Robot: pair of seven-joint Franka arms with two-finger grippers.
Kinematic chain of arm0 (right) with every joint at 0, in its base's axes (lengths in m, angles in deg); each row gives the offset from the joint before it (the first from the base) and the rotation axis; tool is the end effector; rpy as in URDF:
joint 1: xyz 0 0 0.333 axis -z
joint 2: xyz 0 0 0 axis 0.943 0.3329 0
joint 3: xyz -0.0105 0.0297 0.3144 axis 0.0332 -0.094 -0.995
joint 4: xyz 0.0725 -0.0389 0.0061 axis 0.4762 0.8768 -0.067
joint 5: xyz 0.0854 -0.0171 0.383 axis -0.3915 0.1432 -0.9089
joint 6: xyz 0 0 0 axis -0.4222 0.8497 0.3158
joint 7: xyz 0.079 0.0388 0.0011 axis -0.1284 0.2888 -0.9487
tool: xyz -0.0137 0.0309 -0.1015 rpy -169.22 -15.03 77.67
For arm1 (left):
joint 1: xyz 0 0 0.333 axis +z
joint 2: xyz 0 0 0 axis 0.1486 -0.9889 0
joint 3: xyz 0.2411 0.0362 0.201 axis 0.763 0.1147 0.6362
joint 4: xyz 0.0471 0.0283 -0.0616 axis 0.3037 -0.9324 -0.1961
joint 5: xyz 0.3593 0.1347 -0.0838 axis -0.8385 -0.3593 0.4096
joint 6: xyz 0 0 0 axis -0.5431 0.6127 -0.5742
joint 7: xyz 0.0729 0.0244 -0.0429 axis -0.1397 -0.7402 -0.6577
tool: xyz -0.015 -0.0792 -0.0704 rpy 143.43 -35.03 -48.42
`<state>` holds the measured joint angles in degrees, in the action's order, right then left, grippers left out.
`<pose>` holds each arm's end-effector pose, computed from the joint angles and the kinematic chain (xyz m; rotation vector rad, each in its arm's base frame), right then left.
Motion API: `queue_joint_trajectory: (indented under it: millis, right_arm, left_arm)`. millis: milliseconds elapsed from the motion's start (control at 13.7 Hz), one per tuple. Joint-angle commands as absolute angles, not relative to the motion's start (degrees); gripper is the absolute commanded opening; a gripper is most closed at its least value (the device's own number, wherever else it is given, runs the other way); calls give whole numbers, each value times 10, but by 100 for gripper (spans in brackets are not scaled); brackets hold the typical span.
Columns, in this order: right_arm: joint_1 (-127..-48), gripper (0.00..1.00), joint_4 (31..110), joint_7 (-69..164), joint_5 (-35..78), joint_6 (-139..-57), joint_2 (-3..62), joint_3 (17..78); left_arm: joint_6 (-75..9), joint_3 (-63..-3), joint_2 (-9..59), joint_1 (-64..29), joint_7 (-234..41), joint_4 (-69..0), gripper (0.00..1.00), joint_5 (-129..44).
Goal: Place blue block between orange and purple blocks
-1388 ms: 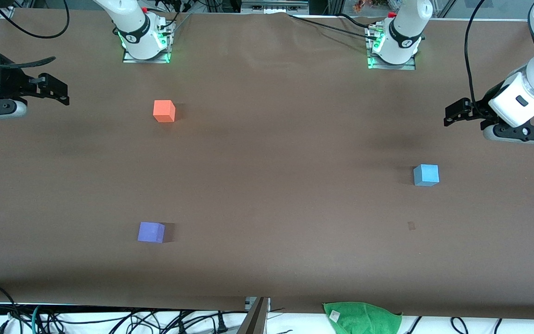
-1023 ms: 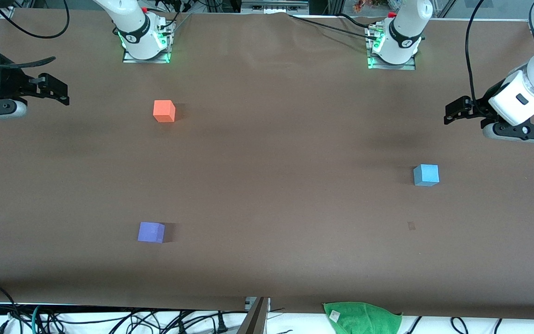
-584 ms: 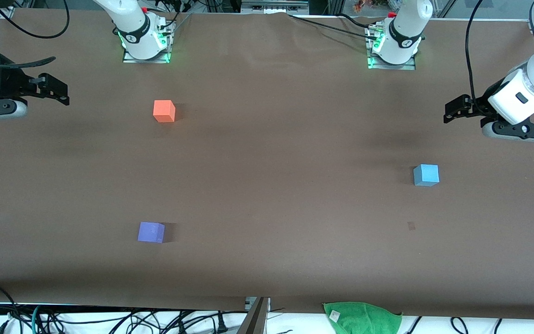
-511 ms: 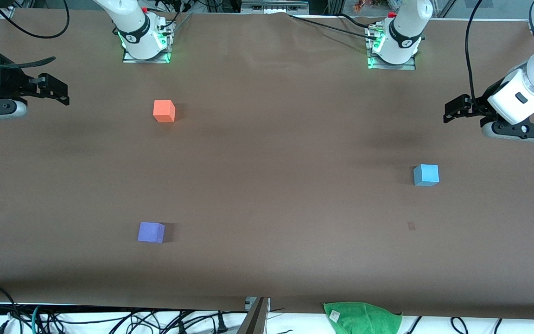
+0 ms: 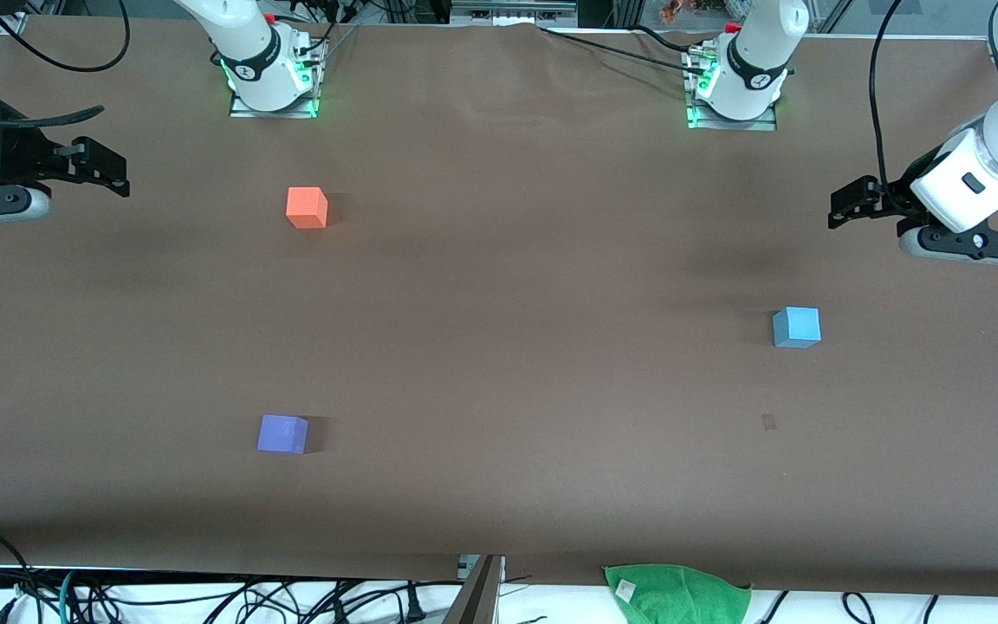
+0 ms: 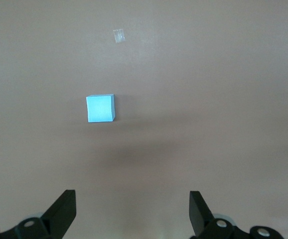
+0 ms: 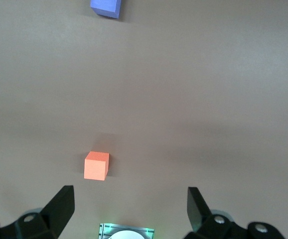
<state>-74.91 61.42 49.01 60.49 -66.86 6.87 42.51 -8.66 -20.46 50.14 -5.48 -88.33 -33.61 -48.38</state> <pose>0.5480 0.0346 0.6052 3.0934 0.2093 -0.1858 0.5503 -0.0310 0.5524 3.0815 -0.1079 -0.1884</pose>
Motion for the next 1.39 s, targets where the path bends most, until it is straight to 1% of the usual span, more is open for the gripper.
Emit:
queue_joint_trajectory:
  millis: [0,877,1023,1169,1242,1315]
  right_arm:
    - [-745,100,605,485,596,-668,72,423]
    - [-745,100,605,485,596,-671,72,424]
    - [-744,100,605,485,596,-672,72,424]
    - [-745,100,605,485,597,-674,72,424]
    - [-745,100,605,485,597,-674,72,424]
    - [-745,100,605,486,597,-674,72,424]
  left_arm:
    - [-75,-207,497,-52,-874,-325,100,-487]
    - [-57,-203,493,-51,-875,-326,100,-487]
    - [-47,-199,467,-50,-874,-326,100,-488]
    - [-49,-199,414,-42,-873,-325,100,-500]
    - [-63,-199,382,-40,-871,-322,100,-519]
    - [-104,-200,359,-39,-866,-327,100,-554]
